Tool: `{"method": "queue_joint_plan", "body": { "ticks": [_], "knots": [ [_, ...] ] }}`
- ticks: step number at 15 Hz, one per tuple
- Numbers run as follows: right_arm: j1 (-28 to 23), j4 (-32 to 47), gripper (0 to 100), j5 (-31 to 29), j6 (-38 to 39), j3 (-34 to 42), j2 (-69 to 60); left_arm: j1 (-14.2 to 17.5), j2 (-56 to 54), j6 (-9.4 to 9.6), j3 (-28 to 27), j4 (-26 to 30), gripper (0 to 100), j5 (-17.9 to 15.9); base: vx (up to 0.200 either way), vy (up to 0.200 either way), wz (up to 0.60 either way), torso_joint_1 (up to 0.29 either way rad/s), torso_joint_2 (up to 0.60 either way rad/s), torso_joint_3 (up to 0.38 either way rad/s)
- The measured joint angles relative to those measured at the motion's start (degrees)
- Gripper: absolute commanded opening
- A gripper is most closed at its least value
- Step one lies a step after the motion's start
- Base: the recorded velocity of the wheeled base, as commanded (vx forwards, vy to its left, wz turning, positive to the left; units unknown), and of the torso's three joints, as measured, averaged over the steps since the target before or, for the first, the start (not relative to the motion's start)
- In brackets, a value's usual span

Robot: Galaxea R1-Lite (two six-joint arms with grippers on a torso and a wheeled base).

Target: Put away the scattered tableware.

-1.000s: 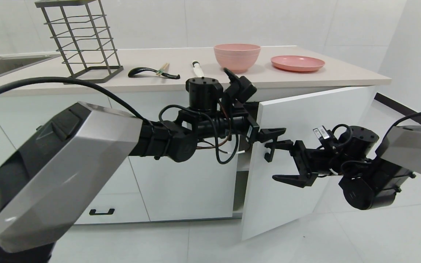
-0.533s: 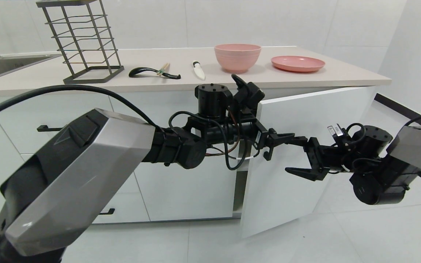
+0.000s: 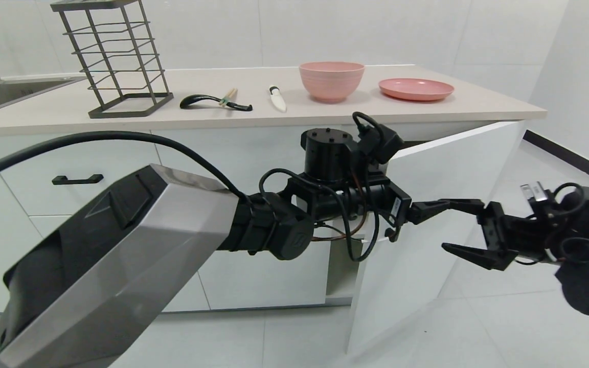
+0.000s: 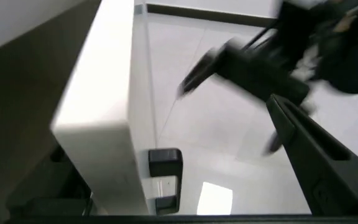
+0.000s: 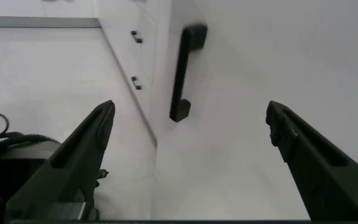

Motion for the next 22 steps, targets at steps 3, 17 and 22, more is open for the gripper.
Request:
{"method": "queue_joint_plan", "body": {
  "ticks": [3,17,22],
  "knots": [
    [-7.72,-0.05,100,-0.88,-0.62,13.35,-16.77,-1.19,-0.02,-0.11,0.80,-0.13,100,3.50,0.000,0.000,0.00,0.000,0.00,0.000],
    [-17.23,-0.05,100,-3.60,-1.06,21.14,-59.26,-10.20,0.45,-1.16,10.91,-14.48,100,2.52,0.000,0.000,0.00,0.000,0.00,0.000],
    [-17.26,-0.05,100,-7.27,-0.93,13.15,-60.48,-13.90,3.21,-1.26,6.86,-13.74,100,1.94,0.000,0.000,0.00,0.000,0.00,0.000]
  ]
}}
